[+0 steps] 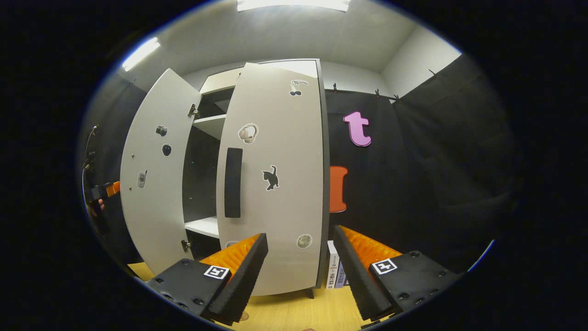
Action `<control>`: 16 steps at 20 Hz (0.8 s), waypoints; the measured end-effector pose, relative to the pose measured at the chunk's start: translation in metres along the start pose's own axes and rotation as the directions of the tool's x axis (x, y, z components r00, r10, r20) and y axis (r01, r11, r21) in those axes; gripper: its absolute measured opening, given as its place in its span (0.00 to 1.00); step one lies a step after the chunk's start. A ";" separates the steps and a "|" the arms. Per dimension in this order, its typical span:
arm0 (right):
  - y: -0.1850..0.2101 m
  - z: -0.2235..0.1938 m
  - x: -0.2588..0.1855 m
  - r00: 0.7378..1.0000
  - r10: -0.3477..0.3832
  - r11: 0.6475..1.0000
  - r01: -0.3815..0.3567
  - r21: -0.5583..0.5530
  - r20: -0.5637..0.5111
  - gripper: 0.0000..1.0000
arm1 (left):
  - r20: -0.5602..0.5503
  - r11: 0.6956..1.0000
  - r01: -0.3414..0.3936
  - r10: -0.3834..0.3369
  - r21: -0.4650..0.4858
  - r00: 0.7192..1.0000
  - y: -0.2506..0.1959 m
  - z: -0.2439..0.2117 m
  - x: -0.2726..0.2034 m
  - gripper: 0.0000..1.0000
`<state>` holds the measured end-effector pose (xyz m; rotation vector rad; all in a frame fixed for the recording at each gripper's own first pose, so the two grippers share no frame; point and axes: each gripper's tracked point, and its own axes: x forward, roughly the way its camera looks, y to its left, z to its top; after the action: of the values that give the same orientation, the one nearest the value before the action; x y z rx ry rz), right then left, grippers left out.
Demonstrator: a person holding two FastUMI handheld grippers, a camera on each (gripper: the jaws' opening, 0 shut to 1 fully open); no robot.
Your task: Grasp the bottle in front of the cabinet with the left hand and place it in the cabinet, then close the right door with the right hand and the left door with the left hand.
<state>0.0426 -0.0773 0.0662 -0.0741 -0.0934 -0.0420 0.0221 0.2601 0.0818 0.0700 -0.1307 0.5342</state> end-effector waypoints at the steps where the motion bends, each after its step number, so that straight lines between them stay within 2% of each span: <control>1: -0.002 -0.004 0.000 1.000 -0.006 1.000 0.006 0.008 -0.009 0.97 | -0.003 1.000 0.020 -0.020 -0.002 1.000 -0.006 -0.002 0.001 0.94; 4: -0.007 -0.007 0.001 1.000 -0.026 1.000 0.027 0.013 -0.016 0.97 | 0.013 0.999 0.044 -0.045 0.031 0.999 -0.013 0.002 0.000 0.93; 6: -0.009 -0.008 -0.001 0.999 -0.033 0.999 0.034 0.010 -0.017 0.97 | 0.007 0.996 0.078 -0.078 0.046 0.997 -0.021 0.001 -0.002 0.87; 7: -0.009 -0.008 0.000 0.999 -0.034 0.999 0.034 0.010 -0.016 0.97 | 0.002 0.994 0.099 -0.099 0.046 0.995 -0.026 0.001 -0.004 0.87; 8: -0.008 -0.007 -0.001 0.999 -0.031 0.999 0.031 0.011 -0.015 0.97 | 0.000 0.992 0.117 -0.118 0.041 0.993 -0.033 0.003 -0.008 0.92; 9: -0.006 -0.008 0.000 0.999 -0.028 0.999 0.028 0.014 -0.014 0.97 | 0.000 0.991 0.133 -0.133 0.029 0.991 -0.039 0.002 -0.010 0.87; 10: -0.006 -0.009 -0.001 1.000 -0.024 1.000 0.025 0.017 -0.014 0.97 | -0.005 0.989 0.148 -0.148 0.012 0.989 -0.042 0.002 -0.013 0.92; 11: -0.005 -0.008 -0.001 1.000 -0.021 1.000 0.022 0.020 -0.015 0.97 | -0.009 0.987 0.164 -0.164 -0.005 0.986 -0.049 0.001 -0.017 0.87; 12: -0.005 -0.008 0.000 1.000 -0.018 1.000 0.019 0.021 -0.015 0.97 | -0.016 0.983 0.180 -0.180 -0.020 0.983 -0.058 0.000 -0.020 0.91; 13: -0.006 -0.007 -0.001 1.000 -0.018 1.000 0.019 0.020 -0.016 0.97 | -0.019 0.979 0.199 -0.200 -0.028 0.980 -0.067 0.001 -0.025 0.87; 15: -0.010 -0.008 -0.003 0.999 -0.026 1.000 0.026 0.013 -0.019 0.97 | -0.022 0.972 0.235 -0.236 -0.028 0.972 -0.082 -0.001 -0.031 0.91; 16: -0.013 -0.007 -0.004 0.999 -0.032 0.999 0.032 0.011 -0.019 0.97 | -0.021 0.968 0.251 -0.251 -0.021 0.968 -0.089 0.000 -0.031 0.87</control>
<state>0.0388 -0.0907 0.0601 -0.0614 -0.0764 -0.0745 0.0412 0.1680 0.0746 0.0616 -0.1022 0.2802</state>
